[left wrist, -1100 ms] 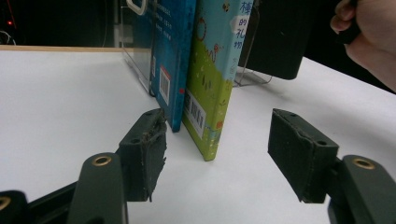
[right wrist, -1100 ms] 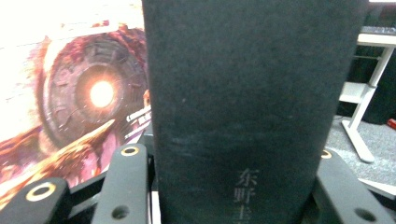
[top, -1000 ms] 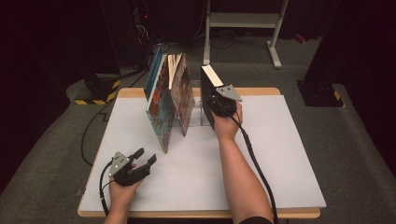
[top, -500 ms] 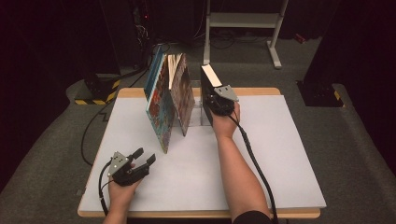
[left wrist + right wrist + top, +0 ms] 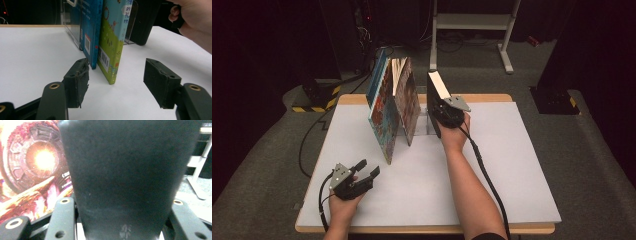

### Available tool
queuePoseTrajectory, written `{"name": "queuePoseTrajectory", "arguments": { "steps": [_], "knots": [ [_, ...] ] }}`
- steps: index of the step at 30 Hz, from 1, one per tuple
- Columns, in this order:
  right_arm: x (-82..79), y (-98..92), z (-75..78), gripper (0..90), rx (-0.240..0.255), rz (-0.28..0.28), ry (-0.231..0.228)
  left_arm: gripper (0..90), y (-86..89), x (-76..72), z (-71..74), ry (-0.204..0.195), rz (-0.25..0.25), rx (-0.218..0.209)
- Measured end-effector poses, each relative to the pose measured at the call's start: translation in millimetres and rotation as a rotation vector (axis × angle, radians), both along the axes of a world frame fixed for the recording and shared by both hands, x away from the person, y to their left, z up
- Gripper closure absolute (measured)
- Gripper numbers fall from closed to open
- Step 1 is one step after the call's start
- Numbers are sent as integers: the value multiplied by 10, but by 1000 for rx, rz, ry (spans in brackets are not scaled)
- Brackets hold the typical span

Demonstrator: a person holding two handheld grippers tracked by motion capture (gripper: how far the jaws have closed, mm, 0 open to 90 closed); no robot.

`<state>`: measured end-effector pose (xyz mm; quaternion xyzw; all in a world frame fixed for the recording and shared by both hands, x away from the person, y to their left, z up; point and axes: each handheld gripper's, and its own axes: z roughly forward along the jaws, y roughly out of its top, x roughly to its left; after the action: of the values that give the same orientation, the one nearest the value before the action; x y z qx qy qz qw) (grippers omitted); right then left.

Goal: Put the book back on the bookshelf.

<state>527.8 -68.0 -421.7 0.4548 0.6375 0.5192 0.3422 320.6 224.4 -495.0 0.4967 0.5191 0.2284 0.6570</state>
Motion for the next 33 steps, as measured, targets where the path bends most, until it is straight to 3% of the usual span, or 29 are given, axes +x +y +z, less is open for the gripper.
{"name": "queuePoseTrajectory", "arguments": {
  "steps": [9,17,20,33],
  "knots": [
    [-223,-131,51,390,18,66,46,369,-70,-14,-18,5,-14,6],
    [-392,-319,-11,429,28,105,67,368,-98,-13,-44,13,-24,35],
    [-422,-375,-37,464,28,121,67,364,-111,-9,-54,22,-28,38],
    [-509,-477,-60,468,2,134,70,336,-82,20,-76,47,-2,58]
  ]
}}
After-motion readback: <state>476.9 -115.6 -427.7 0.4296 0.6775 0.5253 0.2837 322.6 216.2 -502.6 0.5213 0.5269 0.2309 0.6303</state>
